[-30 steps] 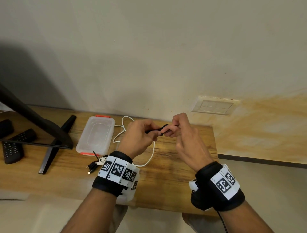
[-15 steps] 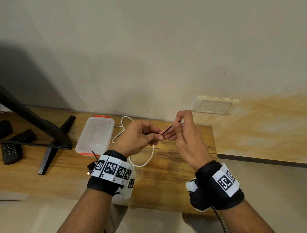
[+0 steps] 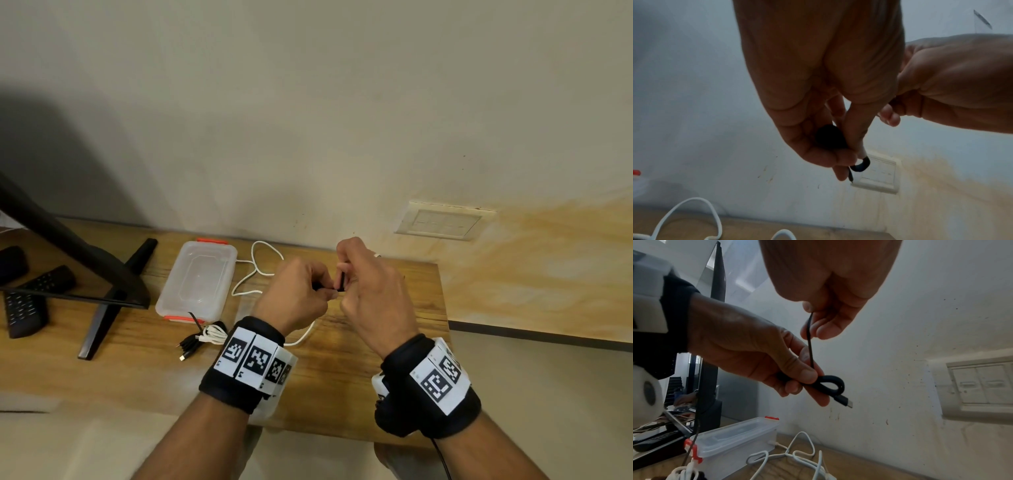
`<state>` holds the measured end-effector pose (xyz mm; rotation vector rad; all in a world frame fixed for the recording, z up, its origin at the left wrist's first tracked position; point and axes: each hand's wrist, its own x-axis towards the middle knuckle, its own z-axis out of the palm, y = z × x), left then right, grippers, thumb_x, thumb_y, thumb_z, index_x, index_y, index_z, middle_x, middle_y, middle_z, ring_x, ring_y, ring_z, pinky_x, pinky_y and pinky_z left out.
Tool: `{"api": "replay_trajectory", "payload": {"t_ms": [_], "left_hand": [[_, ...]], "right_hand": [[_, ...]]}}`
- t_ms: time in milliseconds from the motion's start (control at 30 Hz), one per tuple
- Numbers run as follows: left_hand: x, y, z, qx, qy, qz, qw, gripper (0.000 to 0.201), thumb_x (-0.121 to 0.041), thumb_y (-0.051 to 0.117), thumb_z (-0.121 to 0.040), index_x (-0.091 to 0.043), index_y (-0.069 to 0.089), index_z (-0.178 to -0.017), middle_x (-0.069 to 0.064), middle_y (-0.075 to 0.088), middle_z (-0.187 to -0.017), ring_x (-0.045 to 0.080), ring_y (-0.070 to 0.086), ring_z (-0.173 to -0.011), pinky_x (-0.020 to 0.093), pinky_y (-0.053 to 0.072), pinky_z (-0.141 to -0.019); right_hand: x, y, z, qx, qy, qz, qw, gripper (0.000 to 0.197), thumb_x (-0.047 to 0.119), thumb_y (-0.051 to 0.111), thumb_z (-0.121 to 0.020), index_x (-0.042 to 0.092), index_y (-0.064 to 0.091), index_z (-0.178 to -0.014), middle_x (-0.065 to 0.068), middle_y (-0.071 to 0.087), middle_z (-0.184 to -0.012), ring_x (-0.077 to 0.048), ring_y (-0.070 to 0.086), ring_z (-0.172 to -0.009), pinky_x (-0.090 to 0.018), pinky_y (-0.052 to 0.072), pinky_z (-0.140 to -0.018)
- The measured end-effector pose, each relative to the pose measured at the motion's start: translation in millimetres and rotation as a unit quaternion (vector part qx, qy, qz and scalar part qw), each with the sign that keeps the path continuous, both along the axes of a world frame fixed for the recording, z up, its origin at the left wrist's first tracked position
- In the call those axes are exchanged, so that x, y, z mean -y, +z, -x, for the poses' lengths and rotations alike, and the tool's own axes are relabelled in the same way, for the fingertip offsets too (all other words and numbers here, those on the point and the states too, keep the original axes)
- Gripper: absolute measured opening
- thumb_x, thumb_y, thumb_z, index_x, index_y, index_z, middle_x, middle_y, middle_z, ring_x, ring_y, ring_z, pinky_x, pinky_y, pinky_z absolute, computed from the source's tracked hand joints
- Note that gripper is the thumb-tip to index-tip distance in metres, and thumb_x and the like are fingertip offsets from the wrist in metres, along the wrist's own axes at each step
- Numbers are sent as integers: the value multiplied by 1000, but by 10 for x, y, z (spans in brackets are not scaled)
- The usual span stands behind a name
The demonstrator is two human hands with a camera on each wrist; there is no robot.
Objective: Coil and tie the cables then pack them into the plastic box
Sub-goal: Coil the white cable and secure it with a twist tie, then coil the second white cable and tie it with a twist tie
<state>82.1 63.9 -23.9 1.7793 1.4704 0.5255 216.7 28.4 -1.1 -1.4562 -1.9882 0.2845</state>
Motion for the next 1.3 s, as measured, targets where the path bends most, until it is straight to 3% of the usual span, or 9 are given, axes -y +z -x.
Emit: {"api": "replay_trajectory", "payload": {"t_ms": [167, 267, 333, 467, 633, 800, 967, 1100, 1300], "left_hand": [[-1, -9, -69, -18, 10, -28, 999, 36, -8, 69, -82, -26, 55, -54, -8, 57, -56, 5, 50, -52, 16, 34, -49], [9, -14, -78, 7, 19, -29, 999, 32, -12, 71, -82, -26, 59, -57, -7, 59, -59, 6, 50, -52, 17, 35, -50], [-13, -26, -43, 50, 43, -13, 998, 21, -15, 74, -83, -19, 67, -64, -1, 65, -62, 10, 53, -52, 19, 39, -51], [-85, -59, 69, 117, 120, -1, 986, 11, -16, 78, -82, -15, 73, -72, 3, 73, -76, 15, 65, -70, 29, 53, -69], [-100, -90, 344, 133, 176, 18, 975, 11, -15, 80, -81, -19, 73, -74, 6, 73, -83, 15, 67, -79, 28, 53, -74], [-14, -110, 800, 14, 138, 60, 989, 13, -6, 79, -79, -15, 68, -81, 3, 74, -86, 19, 70, -87, 40, 56, -88], [122, -147, 1154, -168, 74, 172, 968, 22, -8, 82, -74, -18, 66, -83, 0, 72, -88, 12, 66, -83, 24, 51, -70], [156, -208, 1272, -243, 62, 210, 945, 18, -11, 82, -74, -20, 68, -79, -3, 69, -88, 9, 62, -82, 19, 45, -61], [177, -380, 1262, -311, 72, 198, 927, 11, -17, 81, -77, -20, 73, -84, -2, 65, -92, 14, 59, -86, 23, 47, -75]], "right_hand": [[-63, -34, -10, -14, -18, 24, 999, 20, 25, 24, -83, 25, 38, -96, -1, 56, -68, -23, 55, -59, -45, 51, -51], [-88, -29, -49, -106, -46, 65, 991, 21, 13, 30, -84, 26, 39, -97, -2, 61, -74, -22, 62, -69, -49, 56, -64], [-115, -30, -96, -148, -56, 75, 985, 24, 2, 38, -94, 24, 41, -102, 2, 65, -80, -13, 65, -74, -39, 58, -72], [-180, -59, -178, -169, -63, 36, 983, 7, 28, 47, -105, 29, 41, -107, 9, 69, -91, -3, 66, -84, -28, 55, -69], [-217, -133, -208, -140, -83, 50, 985, 9, 33, 47, -105, 26, 43, -110, 6, 66, -95, -10, 64, -86, -38, 56, -72], [-232, -170, -236, -119, -78, 67, 988, 11, 27, 49, -104, 19, 45, -111, 6, 61, -95, -13, 60, -85, -41, 55, -74], [-233, -211, -234, -99, -59, 83, 990, 10, 21, 50, -104, 16, 45, -111, 3, 62, -92, -14, 60, -78, -42, 54, -72], [-239, -232, -212, -87, -47, 89, 991, 9, 20, 50, -103, 17, 44, -109, 2, 61, -89, -15, 61, -76, -43, 54, -70], [-241, -231, -199, -62, -30, 114, 991, 9, 21, 49, -103, 16, 45, -110, 4, 59, -89, -14, 61, -79, -43, 55, -71]]}}
